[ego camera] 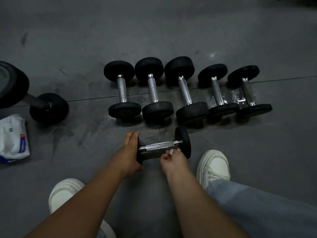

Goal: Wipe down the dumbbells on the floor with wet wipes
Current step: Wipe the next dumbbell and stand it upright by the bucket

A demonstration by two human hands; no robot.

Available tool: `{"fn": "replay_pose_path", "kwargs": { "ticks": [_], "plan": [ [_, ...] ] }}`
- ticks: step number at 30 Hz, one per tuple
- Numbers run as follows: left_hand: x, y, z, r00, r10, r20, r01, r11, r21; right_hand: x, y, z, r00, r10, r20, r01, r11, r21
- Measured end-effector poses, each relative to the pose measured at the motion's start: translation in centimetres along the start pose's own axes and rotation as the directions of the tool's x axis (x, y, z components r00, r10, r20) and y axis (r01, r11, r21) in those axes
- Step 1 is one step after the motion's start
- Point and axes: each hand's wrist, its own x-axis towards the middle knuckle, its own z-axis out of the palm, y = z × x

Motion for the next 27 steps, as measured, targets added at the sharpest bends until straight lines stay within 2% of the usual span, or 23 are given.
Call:
{"fn": "replay_pose_path", "kwargs": {
  "ticks": [4, 8, 10, 12, 13, 14, 15, 16, 17, 18, 19, 20, 22, 23, 25, 27],
  "plan": [
    [0.4, -0.3, 0.0, 1.0, 0.012, 0.0, -0.012, 1.0, -0.007, -1.1, 0.5, -0.4, 0.997, -0.068, -0.029, 0.066, 0.996, -0.053],
    [0.4, -0.4, 0.3, 1.0, 0.005, 0.005, -0.005, 1.0, -0.007, -0.9, 0.1, -0.4, 0.998, 0.061, -0.003, -0.06, 0.995, 0.081],
    [0.3, -0.4, 0.3, 1.0, 0.008, 0.0, -0.008, 1.0, -0.013, -0.8, -0.6, 0.1, 0.998, 0.057, -0.002, -0.056, 0.994, 0.093],
    [0.5, -0.4, 0.1, 1.0, 0.005, 0.004, -0.004, 1.0, -0.023, -1.8, 0.1, -0.2, 0.997, -0.074, 0.024, 0.075, 0.997, -0.021],
    [0.5, -0.4, 0.1, 1.0, 0.0, 0.009, 0.0, 1.0, -0.026, -2.9, 0.7, -0.8, 0.973, -0.227, 0.04, 0.23, 0.955, -0.187],
    [0.5, -0.3, 0.1, 1.0, -0.004, 0.012, 0.004, 1.0, -0.028, -3.8, 1.2, -1.3, 0.899, -0.422, 0.116, 0.431, 0.808, -0.402],
    [0.4, -0.3, 0.1, 1.0, -0.005, 0.011, 0.005, 1.0, -0.025, -4.6, 1.6, -1.7, 0.79, -0.558, 0.253, 0.578, 0.541, -0.611],
    [0.4, -0.3, 0.1, 1.0, -0.002, 0.008, 0.002, 1.0, -0.02, -4.9, 1.4, -1.8, 0.673, -0.631, 0.386, 0.638, 0.23, -0.735],
    [0.4, -0.2, 0.1, 1.0, 0.005, 0.003, -0.005, 1.0, -0.014, -5.1, 0.4, -1.5, 0.587, -0.644, 0.491, 0.622, -0.029, -0.782],
    [0.4, -0.3, 0.1, 1.0, 0.012, -0.002, -0.012, 1.0, -0.011, -5.0, -0.9, -0.8, 0.535, -0.621, 0.573, 0.582, -0.221, -0.783],
    [0.5, -0.3, 0.1, 1.0, 0.014, -0.003, -0.014, 1.0, -0.011, -5.0, -2.1, -0.2, 0.522, -0.569, 0.636, 0.527, -0.371, -0.765],
    [0.6, -0.4, 0.1, 1.0, 0.009, 0.002, -0.009, 1.0, -0.012, -4.6, -3.0, 0.4, 0.551, -0.496, 0.672, 0.453, -0.499, -0.739],
    [0.6, -0.2, 0.0, 1.0, 0.001, 0.01, -0.001, 1.0, -0.015, -4.0, -3.6, 1.0, 0.624, -0.345, 0.701, 0.311, -0.714, -0.627],
    [0.6, -0.1, -0.1, 1.0, 0.002, 0.008, -0.001, 1.0, -0.015, -3.8, -3.3, 1.1, 0.661, -0.295, 0.69, 0.258, -0.775, -0.578],
    [0.6, 0.1, -0.3, 1.0, 0.005, 0.011, -0.005, 1.0, -0.018, -3.6, -2.5, 0.9, 0.717, -0.256, 0.649, 0.208, -0.809, -0.55],
    [0.7, 0.0, -0.3, 1.0, 0.002, 0.019, -0.001, 1.0, -0.022, -4.2, -2.1, 0.4, 0.773, -0.205, 0.6, 0.236, -0.785, -0.573]
  ]
}}
